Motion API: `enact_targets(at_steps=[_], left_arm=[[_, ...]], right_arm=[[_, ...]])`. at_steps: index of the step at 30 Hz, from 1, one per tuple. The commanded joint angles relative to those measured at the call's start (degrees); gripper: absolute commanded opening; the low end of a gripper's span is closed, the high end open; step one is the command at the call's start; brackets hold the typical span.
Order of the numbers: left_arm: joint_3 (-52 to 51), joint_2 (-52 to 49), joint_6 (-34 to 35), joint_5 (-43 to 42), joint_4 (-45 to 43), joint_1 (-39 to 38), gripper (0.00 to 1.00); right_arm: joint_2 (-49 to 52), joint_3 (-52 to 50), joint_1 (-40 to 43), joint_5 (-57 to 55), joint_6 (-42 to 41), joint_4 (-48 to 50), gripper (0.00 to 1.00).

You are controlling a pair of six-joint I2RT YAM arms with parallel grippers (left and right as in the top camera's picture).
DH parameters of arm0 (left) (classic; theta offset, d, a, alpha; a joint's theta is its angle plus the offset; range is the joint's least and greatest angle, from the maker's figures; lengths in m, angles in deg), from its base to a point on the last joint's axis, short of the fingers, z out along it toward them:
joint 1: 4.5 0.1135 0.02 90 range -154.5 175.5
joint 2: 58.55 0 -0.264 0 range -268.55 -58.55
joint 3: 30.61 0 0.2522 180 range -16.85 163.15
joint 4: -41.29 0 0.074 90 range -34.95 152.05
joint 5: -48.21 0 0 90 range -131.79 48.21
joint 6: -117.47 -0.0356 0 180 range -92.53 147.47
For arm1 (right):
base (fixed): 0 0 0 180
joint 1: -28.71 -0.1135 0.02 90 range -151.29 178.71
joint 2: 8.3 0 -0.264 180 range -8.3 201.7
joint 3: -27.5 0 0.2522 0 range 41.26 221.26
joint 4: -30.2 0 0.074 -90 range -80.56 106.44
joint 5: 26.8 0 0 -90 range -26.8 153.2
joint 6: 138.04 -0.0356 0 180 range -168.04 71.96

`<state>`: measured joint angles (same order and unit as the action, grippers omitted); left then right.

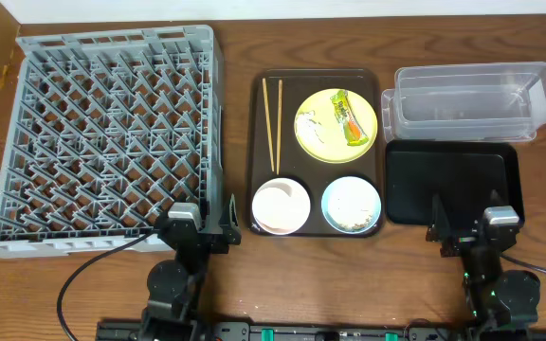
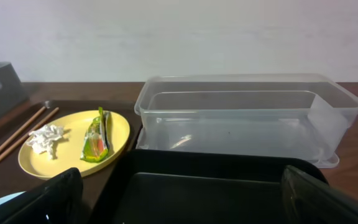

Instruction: Sort waste into correct bins and load items into the dishwasher

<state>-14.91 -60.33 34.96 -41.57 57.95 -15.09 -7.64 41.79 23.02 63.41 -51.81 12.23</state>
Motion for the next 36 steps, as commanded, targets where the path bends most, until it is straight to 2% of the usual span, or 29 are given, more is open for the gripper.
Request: enact_targets(at_steps=[1, 7, 13, 16, 19, 21, 24, 29, 31, 33, 34, 36], left_arm=[[-1.7, -0.1, -0.3, 1.1, 1.1, 0.3, 0.96], [-1.7, -0.1, 0.4, 0.2, 0.3, 0.3, 0.96], [-0.3, -0.1, 0.3, -6.3, -6.1, 0.3, 0.96], [5.4, -2.1, 0.3, -6.3, -4.7, 0.3, 0.96], [14.0, -7.9, 0.3, -6.3, 2.4, 0.3, 0.97], [20.6, -13.3, 0.4, -6.3, 7.3, 0.3, 0.96], [35.4, -25.9, 2.1, -8.6, 17.7, 0.3, 0.96], [56.4, -42.2, 2.1, -12.9, 33.7, 0.3, 0.96], [59.0, -44.8, 2.1, -12.9, 35.6, 0.3, 0.96], [59.3, -45.7, 2.1, -12.9, 37.5, 0.3, 0.96], [59.3, -45.6, 2.1, -12.9, 38.8, 0.3, 0.96], [59.3, -45.7, 2.1, -12.9, 40.4, 0.3, 0.96]], right_arm=[[-0.2, -0.2, 0.8, -0.2, 0.7, 0.0, 0.99], [-0.2, -0.2, 0.8, 0.3, 0.6, 0.1, 0.99], [-0.1, 1.3, 0.8, 14.1, 0.1, 2.5, 0.99], [2.3, 9.3, 0.8, 14.3, -1.3, -4.4, 0.99], [7.5, 17.8, 0.8, 14.2, -1.3, -10.9, 0.99], [13.5, 24.5, 0.8, 14.2, -1.3, -15.9, 0.99], [28.3, 37.4, 0.8, 14.3, -1.9, -24.8, 0.99], [58.1, 63.7, 0.8, 20.0, -1.9, -45.7, 0.99], [65.4, 69.2, 0.8, 23.3, -3.8, -46.2, 0.99], [73.3, 72.6, 0.6, 34.4, -7.5, -43.1, 0.99], [75.8, 73.2, -0.3, 37.6, -5.6, -41.6, 0.99], [81.7, 76.2, -4.7, 30.7, -5.4, -43.1, 0.99]])
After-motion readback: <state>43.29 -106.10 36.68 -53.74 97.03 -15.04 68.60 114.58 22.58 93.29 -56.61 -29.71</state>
